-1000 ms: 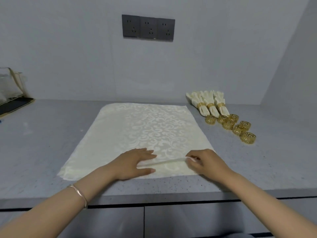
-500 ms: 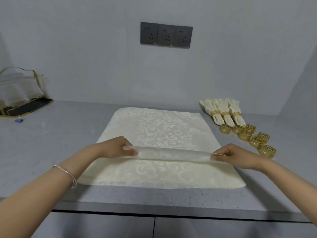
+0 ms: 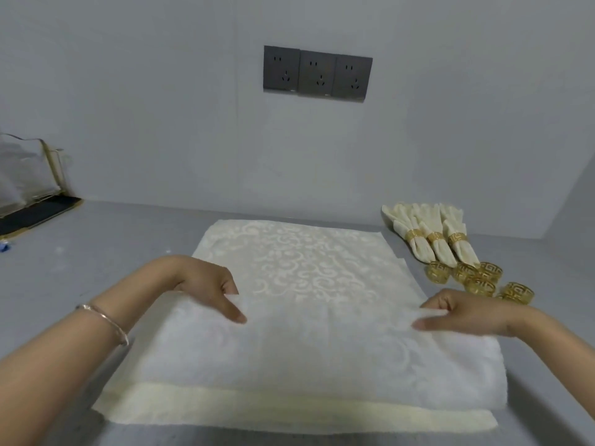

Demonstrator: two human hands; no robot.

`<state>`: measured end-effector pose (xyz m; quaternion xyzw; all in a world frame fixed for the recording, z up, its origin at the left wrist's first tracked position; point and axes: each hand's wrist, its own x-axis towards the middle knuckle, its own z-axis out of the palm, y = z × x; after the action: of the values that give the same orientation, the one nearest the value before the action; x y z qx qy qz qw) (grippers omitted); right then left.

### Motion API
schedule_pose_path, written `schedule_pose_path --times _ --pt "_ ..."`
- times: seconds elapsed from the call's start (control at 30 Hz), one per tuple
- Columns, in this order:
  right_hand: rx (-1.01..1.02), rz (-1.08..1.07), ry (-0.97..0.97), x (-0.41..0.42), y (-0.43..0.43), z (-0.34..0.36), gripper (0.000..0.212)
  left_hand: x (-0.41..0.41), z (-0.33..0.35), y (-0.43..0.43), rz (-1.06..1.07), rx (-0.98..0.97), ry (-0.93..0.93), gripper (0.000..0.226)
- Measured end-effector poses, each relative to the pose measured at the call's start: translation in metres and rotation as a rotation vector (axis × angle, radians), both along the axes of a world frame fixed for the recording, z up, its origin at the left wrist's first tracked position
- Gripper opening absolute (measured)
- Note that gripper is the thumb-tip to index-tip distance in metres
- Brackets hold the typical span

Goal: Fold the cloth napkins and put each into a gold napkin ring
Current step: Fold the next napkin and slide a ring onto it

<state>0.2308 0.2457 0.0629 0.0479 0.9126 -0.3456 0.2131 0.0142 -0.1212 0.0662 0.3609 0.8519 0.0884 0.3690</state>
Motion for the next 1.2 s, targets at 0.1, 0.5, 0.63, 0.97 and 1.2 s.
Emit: schedule_pose_path --times 0.1,0.5,0.63,0.97,1.2 --pt "0.174 -0.077 0.229 -0.041 0.016 -0.011 0.044 -0.038 -0.012 0.009 0.126 0.181 0.25 0.058" --pt "0.408 -0.359 0.453 -0.149 0.066 -0.058 0.026 -0.131 -0.064 0.067 0.468 0.335 0.727 0.014" --pt "0.42 -0.404 0.448 -0.162 0.073 -0.067 0.022 -0.142 -0.075 0.076 0.54 0.396 0.727 0.012" --pt "0.471 -0.485 0.505 -0.184 0.081 -0.085 0.01 -0.149 -0.086 0.086 0.643 0.41 0.75 0.007" --pt "0.558 -0.538 0.748 -0.166 0.024 -0.079 0.038 -0.112 -0.084 0.094 0.352 0.494 1.06 0.035"
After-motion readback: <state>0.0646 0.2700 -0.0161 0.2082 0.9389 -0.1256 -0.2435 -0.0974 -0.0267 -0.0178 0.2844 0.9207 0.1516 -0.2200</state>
